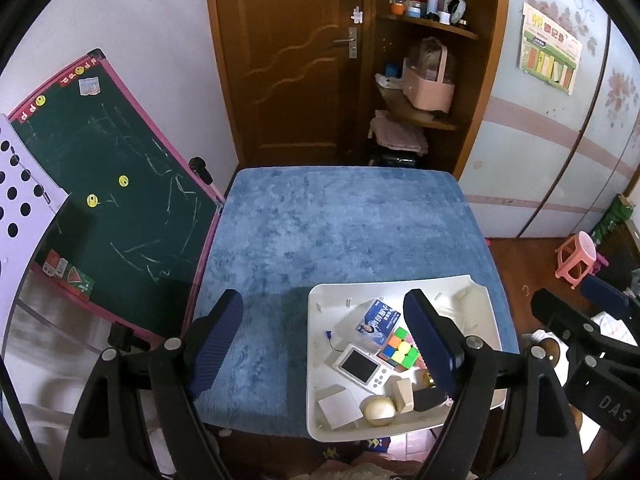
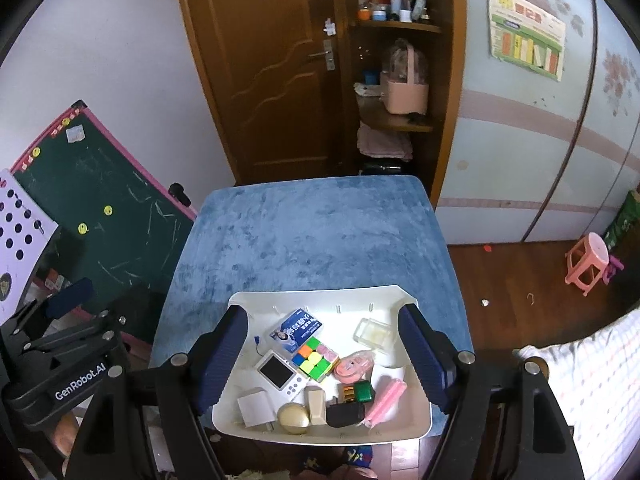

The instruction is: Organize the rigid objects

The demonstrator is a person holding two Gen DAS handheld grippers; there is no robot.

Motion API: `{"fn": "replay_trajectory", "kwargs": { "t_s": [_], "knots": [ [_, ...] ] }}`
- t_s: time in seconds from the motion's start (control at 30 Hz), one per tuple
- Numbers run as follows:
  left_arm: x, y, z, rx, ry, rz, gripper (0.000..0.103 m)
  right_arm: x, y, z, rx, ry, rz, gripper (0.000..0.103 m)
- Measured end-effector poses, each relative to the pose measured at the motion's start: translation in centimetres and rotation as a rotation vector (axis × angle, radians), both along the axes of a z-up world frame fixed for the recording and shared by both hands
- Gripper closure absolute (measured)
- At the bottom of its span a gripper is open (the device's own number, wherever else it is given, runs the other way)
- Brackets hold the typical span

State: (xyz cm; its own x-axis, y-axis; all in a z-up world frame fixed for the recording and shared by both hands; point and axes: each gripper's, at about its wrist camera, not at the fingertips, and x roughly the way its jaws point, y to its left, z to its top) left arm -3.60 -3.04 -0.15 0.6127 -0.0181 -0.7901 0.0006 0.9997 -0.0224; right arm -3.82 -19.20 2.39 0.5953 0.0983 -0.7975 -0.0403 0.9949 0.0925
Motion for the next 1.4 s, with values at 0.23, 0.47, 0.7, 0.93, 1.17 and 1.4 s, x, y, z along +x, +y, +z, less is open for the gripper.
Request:
{"fn": "replay_trajectory", "kwargs": {
  "t_s": [0.23, 0.47, 0.7, 0.93, 1.17, 1.4],
  "knots": [
    [0.04, -0.23, 0.05, 0.003, 0.001, 0.003, 0.018, 0.21, -0.16, 0.28, -0.015, -0.016, -0.003, 0.025],
    [0.10, -0.22, 0.07, 0.004, 0.000, 0.002, 0.018, 0.35, -0.25, 0.56, -0.028, -0.028, -0.001, 0.025],
    [0.16, -0.15, 0.15, 0.004, 0.002, 0.007, 0.018, 0.38, -0.20, 0.62, -0.031, -0.031, 0.002, 0.025],
    [0.11, -0.05, 0.28, 0.006, 0.003, 0.008, 0.018, 0.23, -0.07, 0.91, -0.035, -0.039, 0.006, 0.025],
    [-0.04, 0.15, 0.15, 0.002, 0.014, 0.012, 0.018, 0.20, 0.04, 0.90, -0.037, -0.037, 0.001, 0.025],
    [-0.14, 0.02, -0.04, 0.001, 0.018, 0.012, 0.018, 0.19, -0.03, 1.06, -0.038, -0.031, 0.001, 0.025]
  ]
}}
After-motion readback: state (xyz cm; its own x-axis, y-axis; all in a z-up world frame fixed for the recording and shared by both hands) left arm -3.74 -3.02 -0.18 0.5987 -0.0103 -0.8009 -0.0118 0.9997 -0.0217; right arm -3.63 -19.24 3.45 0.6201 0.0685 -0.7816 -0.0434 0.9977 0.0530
